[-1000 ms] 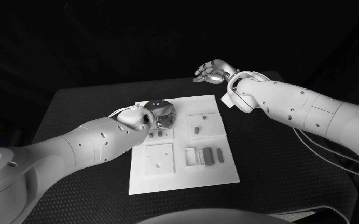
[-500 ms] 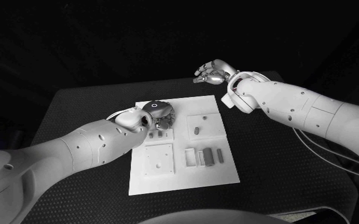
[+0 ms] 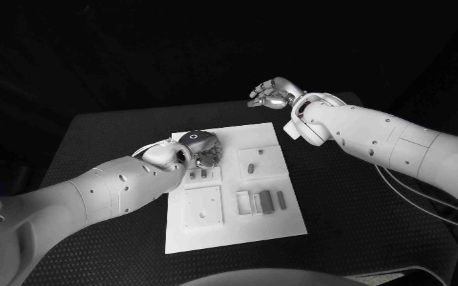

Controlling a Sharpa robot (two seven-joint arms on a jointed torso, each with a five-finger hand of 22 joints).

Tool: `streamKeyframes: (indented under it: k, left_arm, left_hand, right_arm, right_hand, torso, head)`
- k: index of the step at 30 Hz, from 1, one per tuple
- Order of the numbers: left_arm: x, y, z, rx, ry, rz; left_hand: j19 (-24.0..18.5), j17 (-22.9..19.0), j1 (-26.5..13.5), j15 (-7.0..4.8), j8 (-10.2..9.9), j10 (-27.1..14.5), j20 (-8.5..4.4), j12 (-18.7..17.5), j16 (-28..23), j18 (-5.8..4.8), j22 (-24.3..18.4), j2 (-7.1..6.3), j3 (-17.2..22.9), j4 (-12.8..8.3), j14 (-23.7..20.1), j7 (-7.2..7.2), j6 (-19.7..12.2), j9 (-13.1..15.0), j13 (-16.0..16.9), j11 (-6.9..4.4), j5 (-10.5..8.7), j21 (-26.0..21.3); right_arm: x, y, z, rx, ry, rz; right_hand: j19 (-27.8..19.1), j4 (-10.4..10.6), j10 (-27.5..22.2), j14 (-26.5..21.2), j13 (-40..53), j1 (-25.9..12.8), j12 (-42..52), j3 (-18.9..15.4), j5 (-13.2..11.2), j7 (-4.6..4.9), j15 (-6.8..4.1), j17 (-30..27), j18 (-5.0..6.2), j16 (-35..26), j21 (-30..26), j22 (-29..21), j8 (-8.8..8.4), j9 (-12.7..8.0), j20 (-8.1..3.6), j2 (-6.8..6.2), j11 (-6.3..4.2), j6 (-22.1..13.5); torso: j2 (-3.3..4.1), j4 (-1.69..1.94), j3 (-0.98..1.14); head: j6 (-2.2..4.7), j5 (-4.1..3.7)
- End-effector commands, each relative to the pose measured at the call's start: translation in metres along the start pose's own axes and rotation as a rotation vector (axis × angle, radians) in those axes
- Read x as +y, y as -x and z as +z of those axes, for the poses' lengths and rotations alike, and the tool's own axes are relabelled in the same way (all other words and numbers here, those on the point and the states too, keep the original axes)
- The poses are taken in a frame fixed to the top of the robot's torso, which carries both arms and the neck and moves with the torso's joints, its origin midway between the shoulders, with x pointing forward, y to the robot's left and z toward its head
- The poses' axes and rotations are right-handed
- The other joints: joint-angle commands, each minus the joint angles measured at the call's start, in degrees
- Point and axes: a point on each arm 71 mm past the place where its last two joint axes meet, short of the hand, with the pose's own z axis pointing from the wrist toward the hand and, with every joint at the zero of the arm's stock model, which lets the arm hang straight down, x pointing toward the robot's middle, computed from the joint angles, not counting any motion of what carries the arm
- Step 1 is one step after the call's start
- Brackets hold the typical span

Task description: Assemble the parts on the task board

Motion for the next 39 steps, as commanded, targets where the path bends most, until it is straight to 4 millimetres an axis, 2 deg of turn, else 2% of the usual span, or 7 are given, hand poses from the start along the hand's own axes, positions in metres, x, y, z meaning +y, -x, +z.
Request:
streamKeyframes:
  k: [1,7,15,22,27,31,39]
  left_arm:
    - [0.0,0.003,-0.001,0.002,0.003,-0.035]
    - [0.004,0.014,-0.006,-0.028,0.003,-0.054]
    - [0.008,0.025,-0.011,-0.033,0.004,-0.066]
    - [0.021,0.035,-0.019,-0.01,0.026,-0.058]
    - [0.031,0.035,-0.026,-0.001,0.045,-0.054]
    - [0.036,0.034,-0.032,0.004,0.053,-0.054]
    - [0.043,0.033,-0.038,0.021,0.07,-0.053]
  left_hand:
    - [0.3,0.1,0.1,-0.06,0.2,0.6,-0.05,0.3,0.2,1.39,1.4,0.35,0.5,0.1,0.4,0.01,0.4,0.1,0.1,0.11,0.16,-0.2]
    - [0.3,0.1,0.1,-0.1,0.2,0.7,-0.1,0.2,0.3,1.38,1.4,0.34,0.5,0.1,0.5,-0.01,0.4,0.1,0.2,0.08,0.15,-0.2]
    - [0.4,0.1,0.0,-0.12,0.3,0.7,-0.13,0.2,0.3,1.37,1.4,0.31,0.5,0.1,0.6,-0.02,0.4,0.1,0.2,0.06,0.07,-0.1]
    - [0.5,0.1,0.0,-0.17,0.3,0.9,-0.19,0.2,0.4,1.35,1.4,0.3,0.5,0.1,0.7,-0.06,0.5,0.1,0.2,0.0,-0.05,0.1]
    - [0.6,0.2,-0.1,-0.21,0.4,1.0,-0.24,0.1,0.4,1.34,1.5,0.32,0.6,0.1,0.8,-0.08,0.6,0.1,0.3,-0.03,-0.08,0.2]
    - [0.6,0.2,-0.1,-0.22,0.4,1.0,-0.27,0.1,0.5,1.34,1.5,0.36,0.6,0.1,0.9,-0.09,0.6,0.1,0.3,-0.04,-0.09,0.2]
    - [0.7,0.2,-0.1,-0.24,0.4,1.0,-0.3,0.0,0.5,1.34,1.5,0.33,0.6,0.1,0.9,-0.1,0.6,0.1,0.3,-0.06,-0.1,0.3]
  right_arm:
    - [0.001,-0.001,0.0,0.008,0.011,0.002]
    - [0.0,0.001,-0.001,0.007,0.007,0.002]
    - [-0.001,0.001,-0.001,0.007,0.007,0.001]
    - [-0.002,0.002,-0.002,0.007,0.004,0.0]
    - [-0.002,0.002,-0.002,0.01,0.004,0.001]
    - [-0.002,0.002,-0.002,0.012,0.002,0.001]
    - [-0.003,0.002,-0.002,0.007,0.002,0.0]
  right_hand:
    - [0.5,0.1,0.3,0.4,-0.1,-0.4,-0.3,-0.3,0.0,1.46,-0.07,-0.1,0.33,-0.3,-0.2,0.1,0.28,-0.1,0.04,-0.11,0.02,-0.3]
    - [0.5,0.1,0.3,0.4,-0.1,-0.4,-0.3,-0.3,0.0,1.46,-0.07,-0.1,0.33,-0.3,-0.3,0.1,0.29,-0.1,0.04,-0.12,0.01,-0.3]
    - [0.5,0.1,0.4,0.4,-0.2,-0.4,-0.3,-0.3,0.0,1.45,-0.08,-0.1,0.34,-0.3,-0.3,0.1,0.3,-0.1,0.05,-0.13,0.01,-0.3]
    - [0.5,0.1,0.4,0.4,-0.2,-0.4,-0.3,-0.3,0.0,1.45,-0.07,-0.1,0.35,-0.3,-0.3,0.1,0.31,-0.1,0.05,-0.12,0.01,-0.3]
    - [0.5,0.1,0.4,0.4,-0.3,-0.4,-0.3,-0.3,0.0,1.45,-0.07,-0.1,0.35,-0.3,-0.3,0.1,0.32,-0.1,0.05,-0.13,0.01,-0.3]
    - [0.5,0.1,0.4,0.4,-0.3,-0.4,-0.3,-0.3,0.0,1.45,-0.07,-0.1,0.35,-0.3,-0.3,0.1,0.32,-0.1,0.06,-0.13,0.01,-0.3]
    - [0.5,0.1,0.4,0.4,-0.4,-0.4,-0.3,-0.3,0.0,1.45,-0.07,-0.2,0.36,-0.4,-0.4,0.2,0.33,-0.2,0.06,-0.11,0.01,-0.3]
  torso:
    - [-0.01,0.09,0.0]
    - [-0.04,0.07,0.04]
    - [0.0,-0.01,-0.02]
    - [-0.02,0.01,-0.03]
    - [-0.01,0.08,0.01]
    - [0.05,-0.02,-0.08]
    - [0.02,0.02,-0.1]
  head:
    - [0.02,0.08]
    - [0.13,0.25]
    - [0.32,0.45]
    - [0.3,0.49]
    - [0.33,0.47]
    - [0.34,0.76]
    - [-0.02,0.71]
